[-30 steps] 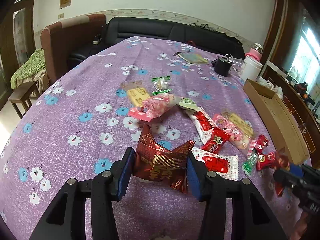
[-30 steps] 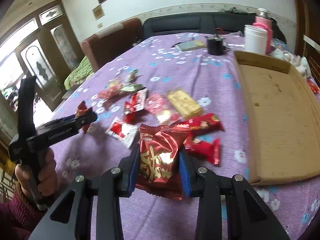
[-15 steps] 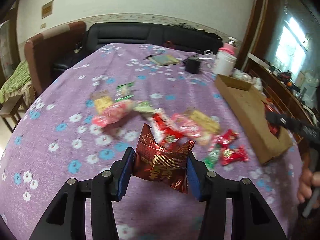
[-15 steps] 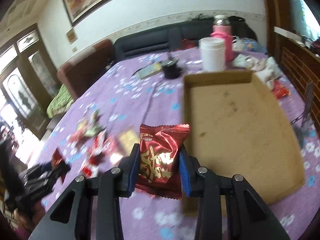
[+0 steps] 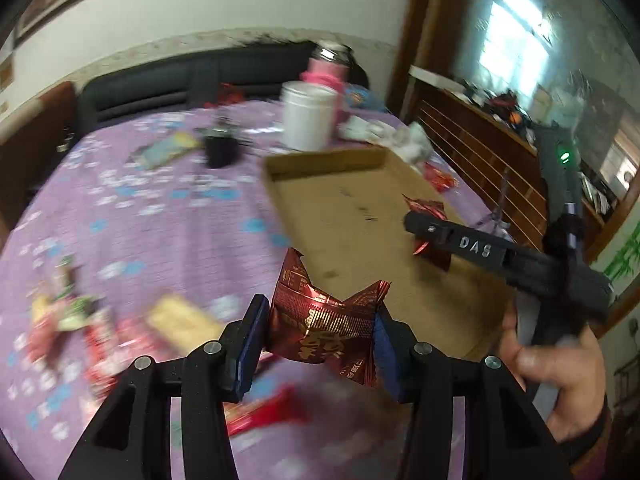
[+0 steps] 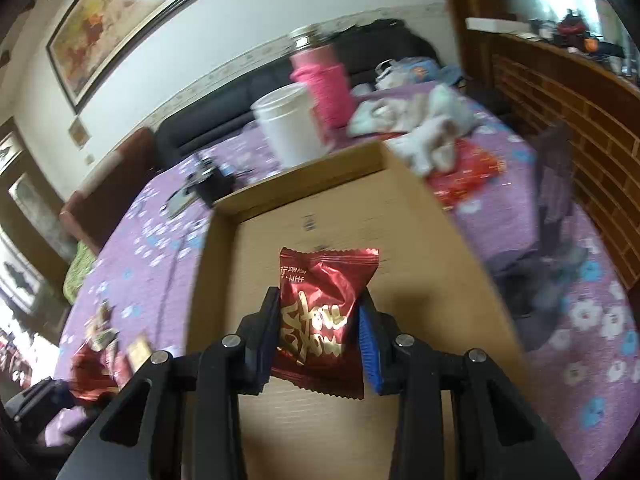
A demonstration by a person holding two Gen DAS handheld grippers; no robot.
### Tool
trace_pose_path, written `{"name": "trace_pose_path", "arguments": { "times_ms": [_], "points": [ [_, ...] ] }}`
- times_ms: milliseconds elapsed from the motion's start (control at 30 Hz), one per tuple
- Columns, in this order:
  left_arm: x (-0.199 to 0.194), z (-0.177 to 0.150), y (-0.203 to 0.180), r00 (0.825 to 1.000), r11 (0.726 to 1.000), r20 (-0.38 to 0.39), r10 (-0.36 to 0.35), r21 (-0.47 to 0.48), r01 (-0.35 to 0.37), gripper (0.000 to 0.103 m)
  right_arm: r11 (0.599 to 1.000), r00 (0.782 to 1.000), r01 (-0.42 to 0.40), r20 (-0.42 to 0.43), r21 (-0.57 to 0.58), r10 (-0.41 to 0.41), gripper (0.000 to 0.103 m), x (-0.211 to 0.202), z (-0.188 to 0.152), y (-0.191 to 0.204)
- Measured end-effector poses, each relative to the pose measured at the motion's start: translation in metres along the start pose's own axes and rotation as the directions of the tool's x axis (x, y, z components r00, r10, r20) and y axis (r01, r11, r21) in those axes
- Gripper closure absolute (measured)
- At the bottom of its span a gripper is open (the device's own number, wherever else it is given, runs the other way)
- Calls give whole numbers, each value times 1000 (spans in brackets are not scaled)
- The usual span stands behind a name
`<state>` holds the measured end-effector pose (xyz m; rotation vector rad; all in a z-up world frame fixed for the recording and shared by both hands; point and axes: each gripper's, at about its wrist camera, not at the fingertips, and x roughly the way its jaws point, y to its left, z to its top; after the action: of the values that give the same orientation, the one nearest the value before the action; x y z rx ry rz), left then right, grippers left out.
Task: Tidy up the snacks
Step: 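Grasp a red foil packet with the right gripper while the left carries its packet to the tray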
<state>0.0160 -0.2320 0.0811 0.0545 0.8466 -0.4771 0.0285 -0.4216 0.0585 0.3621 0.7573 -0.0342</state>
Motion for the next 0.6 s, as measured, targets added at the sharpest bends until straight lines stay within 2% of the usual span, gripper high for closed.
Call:
{"name": "trace_pose_path", "arguments": {
  "times_ms": [100, 267, 600],
  "points": [
    [34, 4, -31, 999, 999, -39, -5, 47, 7, 51, 1000, 1000, 11, 3, 9, -11, 68, 2, 1, -9],
    [63, -7, -52, 998, 992, -66, 12, 129, -4, 51, 1000, 998, 22, -52, 20, -21, 68, 15, -5, -12],
    [67, -16, -53, 999, 984, -38, 5, 180, 2, 47, 999, 997, 45, -67, 29, -43, 67, 19, -10, -9]
  ]
}}
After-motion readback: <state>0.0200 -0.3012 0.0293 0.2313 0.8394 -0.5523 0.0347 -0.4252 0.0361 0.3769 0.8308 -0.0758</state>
